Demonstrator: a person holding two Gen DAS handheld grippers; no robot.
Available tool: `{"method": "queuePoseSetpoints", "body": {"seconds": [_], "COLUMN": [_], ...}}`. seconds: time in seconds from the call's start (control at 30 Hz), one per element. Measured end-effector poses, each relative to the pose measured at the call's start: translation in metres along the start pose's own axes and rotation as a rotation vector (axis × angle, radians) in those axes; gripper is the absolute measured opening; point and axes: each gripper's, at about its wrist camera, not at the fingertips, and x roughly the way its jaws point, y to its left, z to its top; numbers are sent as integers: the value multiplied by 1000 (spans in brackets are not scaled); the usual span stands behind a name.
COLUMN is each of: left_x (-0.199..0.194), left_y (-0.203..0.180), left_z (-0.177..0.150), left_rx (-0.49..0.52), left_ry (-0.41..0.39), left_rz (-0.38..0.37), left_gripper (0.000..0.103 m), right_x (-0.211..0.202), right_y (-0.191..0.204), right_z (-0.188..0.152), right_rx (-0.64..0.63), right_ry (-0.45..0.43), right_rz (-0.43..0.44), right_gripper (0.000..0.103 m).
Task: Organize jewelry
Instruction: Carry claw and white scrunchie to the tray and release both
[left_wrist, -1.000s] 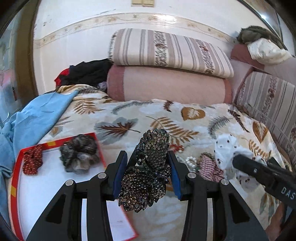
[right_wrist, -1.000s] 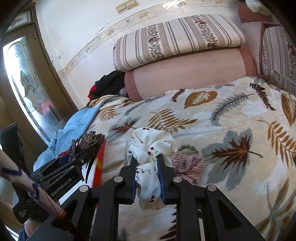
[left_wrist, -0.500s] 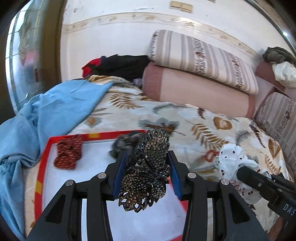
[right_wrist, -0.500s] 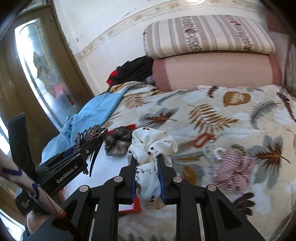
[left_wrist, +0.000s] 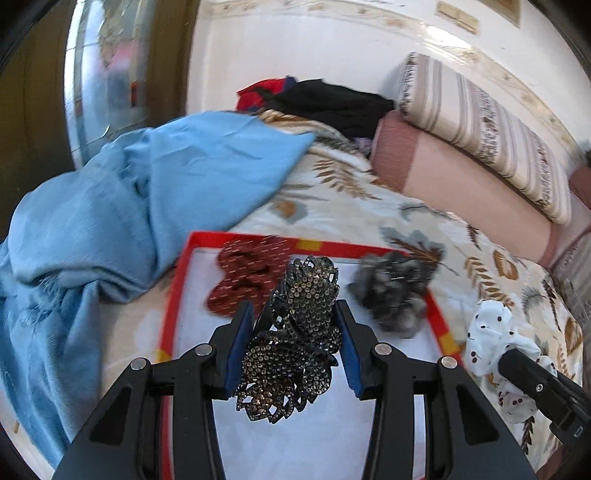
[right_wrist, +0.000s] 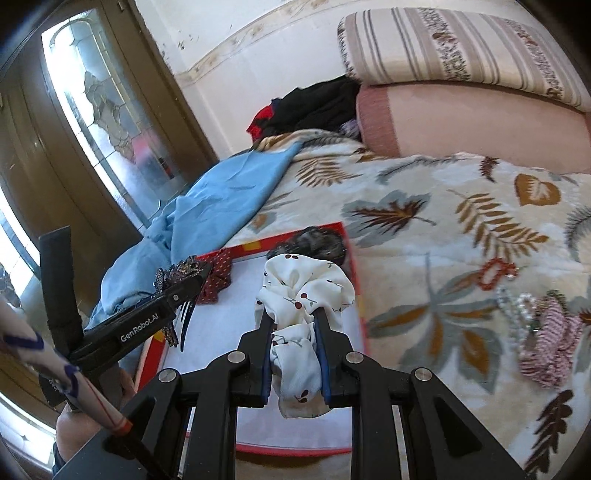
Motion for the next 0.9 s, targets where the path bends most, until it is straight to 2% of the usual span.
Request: {"method": "queuePoseSetpoints", "body": {"seconds": [0.27, 0.47, 0.9], "left_x": [24, 45, 55], "left_y": [0, -1, -5], "left_z": [-4, -7, -3], "left_rx": [9, -3, -2], "left_ry": [87, 158, 173], "left_rz": [25, 23, 28], "left_gripper": [43, 43, 43], "right_x": [36, 62, 99], "right_y": [9, 6, -2], "right_z": [-5, -6, 3], "right_rx": [7, 14, 31], "right_ry": [85, 136, 190], "right_rz": [22, 5, -39], "right_gripper": [21, 21, 22]}}
